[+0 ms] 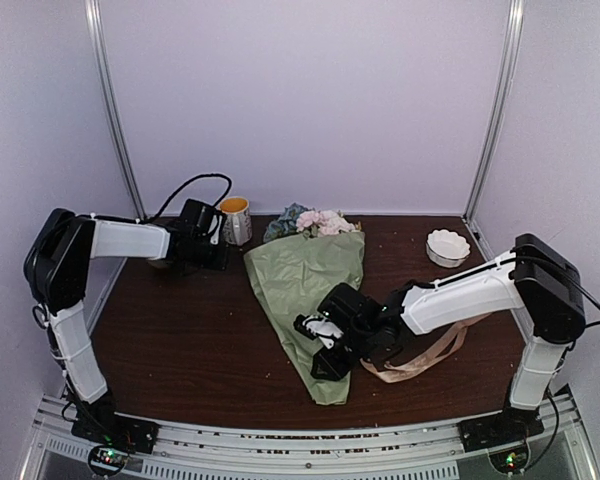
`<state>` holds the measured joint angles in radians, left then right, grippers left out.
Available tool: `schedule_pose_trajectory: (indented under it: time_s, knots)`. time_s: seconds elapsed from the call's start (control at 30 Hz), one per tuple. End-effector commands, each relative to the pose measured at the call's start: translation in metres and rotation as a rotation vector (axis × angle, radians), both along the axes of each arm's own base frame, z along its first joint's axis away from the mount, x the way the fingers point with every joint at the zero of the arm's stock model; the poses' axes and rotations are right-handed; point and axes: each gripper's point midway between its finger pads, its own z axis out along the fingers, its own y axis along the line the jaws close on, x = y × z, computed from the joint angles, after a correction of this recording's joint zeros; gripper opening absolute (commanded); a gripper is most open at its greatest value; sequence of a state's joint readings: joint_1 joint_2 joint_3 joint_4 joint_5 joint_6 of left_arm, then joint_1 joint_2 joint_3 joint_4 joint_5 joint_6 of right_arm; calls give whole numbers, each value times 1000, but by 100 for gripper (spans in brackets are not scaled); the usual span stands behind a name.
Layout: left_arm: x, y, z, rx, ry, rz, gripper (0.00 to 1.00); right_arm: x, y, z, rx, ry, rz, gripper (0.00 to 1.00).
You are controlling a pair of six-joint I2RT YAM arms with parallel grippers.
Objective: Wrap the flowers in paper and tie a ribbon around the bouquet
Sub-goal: Press the fold line on the folded bouquet.
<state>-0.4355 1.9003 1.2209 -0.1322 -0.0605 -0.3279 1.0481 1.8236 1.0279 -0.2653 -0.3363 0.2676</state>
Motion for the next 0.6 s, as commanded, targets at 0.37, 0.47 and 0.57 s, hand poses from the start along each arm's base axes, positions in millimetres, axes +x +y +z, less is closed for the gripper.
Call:
schedule_pose_trajectory:
  time_s: [0.37,0.47,0.57]
  knots:
    - [-94,-153,11,37,-51,-546,15,-22,-11,-23,-151,-31,73,30]
    - [-96,-160,-16,27,30,-579,15,-26,-10,-22,-161,-39,92,30]
    - [-90,-147,-44,53,106,-533,13,-35,-11,-23,-185,-42,119,29]
